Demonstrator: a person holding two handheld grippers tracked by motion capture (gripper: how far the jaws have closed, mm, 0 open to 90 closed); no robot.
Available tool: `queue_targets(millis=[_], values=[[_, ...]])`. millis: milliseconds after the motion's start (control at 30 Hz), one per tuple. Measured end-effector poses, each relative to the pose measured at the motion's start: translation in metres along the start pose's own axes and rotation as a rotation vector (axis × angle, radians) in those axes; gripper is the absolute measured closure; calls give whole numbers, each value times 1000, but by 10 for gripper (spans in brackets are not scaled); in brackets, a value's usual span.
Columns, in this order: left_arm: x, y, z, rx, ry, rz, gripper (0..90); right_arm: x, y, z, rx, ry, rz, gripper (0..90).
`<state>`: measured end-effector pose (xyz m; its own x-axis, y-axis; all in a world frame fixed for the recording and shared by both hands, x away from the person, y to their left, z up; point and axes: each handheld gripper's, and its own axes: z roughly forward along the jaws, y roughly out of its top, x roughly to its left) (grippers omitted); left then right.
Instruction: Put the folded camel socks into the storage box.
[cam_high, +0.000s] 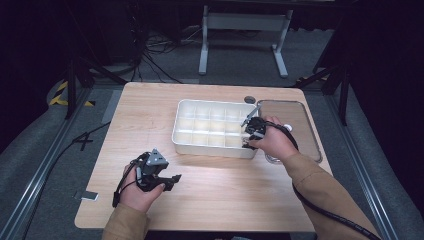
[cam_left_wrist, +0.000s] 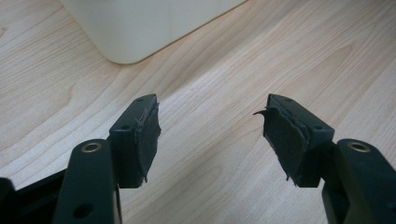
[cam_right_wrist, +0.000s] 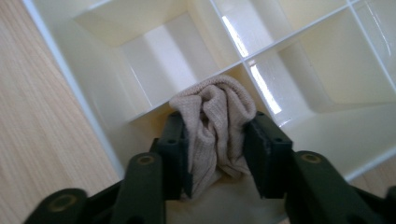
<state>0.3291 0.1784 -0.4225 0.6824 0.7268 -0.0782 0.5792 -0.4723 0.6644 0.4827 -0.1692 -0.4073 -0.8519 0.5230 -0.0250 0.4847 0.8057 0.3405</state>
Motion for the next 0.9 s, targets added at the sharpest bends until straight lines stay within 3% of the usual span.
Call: queue_targets(millis=[267, 433, 633, 733, 767, 900], values=[[0, 2, 0, -8, -5, 7, 366, -3, -4, -17, -63, 15, 29, 540], [1, 3, 1, -6, -5, 7, 366, -2, -12, -36, -147, 34, 67, 516], [1, 4, 2, -13, -4, 17, 366, 1, -27, -53, -268, 21, 97, 513], [1, 4, 1, -11, -9, 5, 366, 3, -34, -59, -313, 12, 106, 513], [2, 4, 1, -14, -9, -3, 366, 6, -41, -66, -350, -1, 114, 513], [4, 3, -1, -14, -5, -9, 365, 10, -53, -74, -392, -19, 127, 500]])
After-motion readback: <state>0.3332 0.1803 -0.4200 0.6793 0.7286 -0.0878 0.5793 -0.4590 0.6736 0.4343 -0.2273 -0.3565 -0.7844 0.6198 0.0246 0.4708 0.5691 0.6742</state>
